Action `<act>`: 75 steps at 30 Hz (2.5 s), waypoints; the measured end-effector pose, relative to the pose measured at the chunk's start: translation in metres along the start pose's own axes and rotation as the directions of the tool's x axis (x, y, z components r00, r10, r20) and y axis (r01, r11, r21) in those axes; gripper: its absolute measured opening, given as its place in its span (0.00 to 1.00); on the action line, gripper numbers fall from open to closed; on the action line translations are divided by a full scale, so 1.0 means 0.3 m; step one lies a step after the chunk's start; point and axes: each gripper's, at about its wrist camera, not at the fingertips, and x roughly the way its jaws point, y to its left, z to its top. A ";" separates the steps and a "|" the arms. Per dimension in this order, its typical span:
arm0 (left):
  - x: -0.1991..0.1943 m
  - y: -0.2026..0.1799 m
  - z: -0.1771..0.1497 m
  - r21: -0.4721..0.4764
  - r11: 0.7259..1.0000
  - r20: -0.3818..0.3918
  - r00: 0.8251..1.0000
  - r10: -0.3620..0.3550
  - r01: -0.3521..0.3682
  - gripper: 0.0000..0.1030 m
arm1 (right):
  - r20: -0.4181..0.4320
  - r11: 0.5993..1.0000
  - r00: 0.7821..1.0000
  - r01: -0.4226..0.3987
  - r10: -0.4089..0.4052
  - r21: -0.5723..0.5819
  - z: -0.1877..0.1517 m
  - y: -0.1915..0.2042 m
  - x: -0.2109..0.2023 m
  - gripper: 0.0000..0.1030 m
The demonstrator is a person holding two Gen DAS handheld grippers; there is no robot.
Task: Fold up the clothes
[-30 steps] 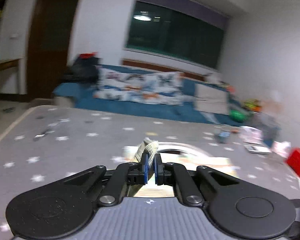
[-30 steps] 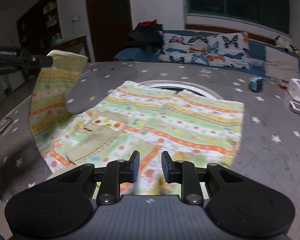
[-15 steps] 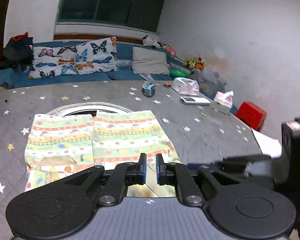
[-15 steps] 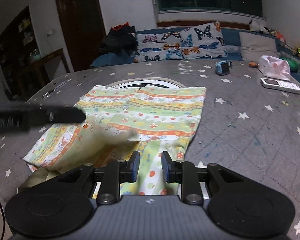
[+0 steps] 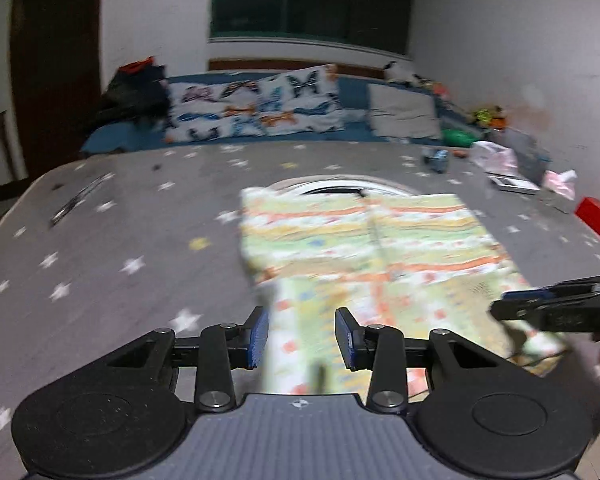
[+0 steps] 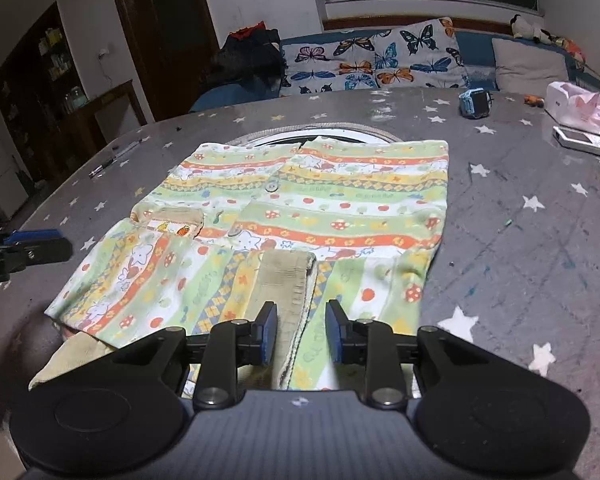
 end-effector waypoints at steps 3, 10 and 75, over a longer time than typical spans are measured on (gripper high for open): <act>-0.003 0.033 -0.012 -0.014 1.000 -0.004 1.000 0.025 -0.025 0.39 | -0.009 1.000 1.000 -0.011 0.011 -0.009 0.003 0.013 -0.001 0.24; 0.017 0.015 -0.001 0.007 1.000 -0.006 1.000 0.001 -0.001 0.39 | 0.026 0.999 0.999 0.024 -0.023 -0.033 0.021 0.041 -0.030 0.07; -0.029 -0.188 -0.079 -0.031 0.972 -0.271 0.934 -0.231 0.231 0.43 | -0.021 0.934 1.000 -0.004 -0.003 -0.357 -0.101 0.149 -0.185 0.25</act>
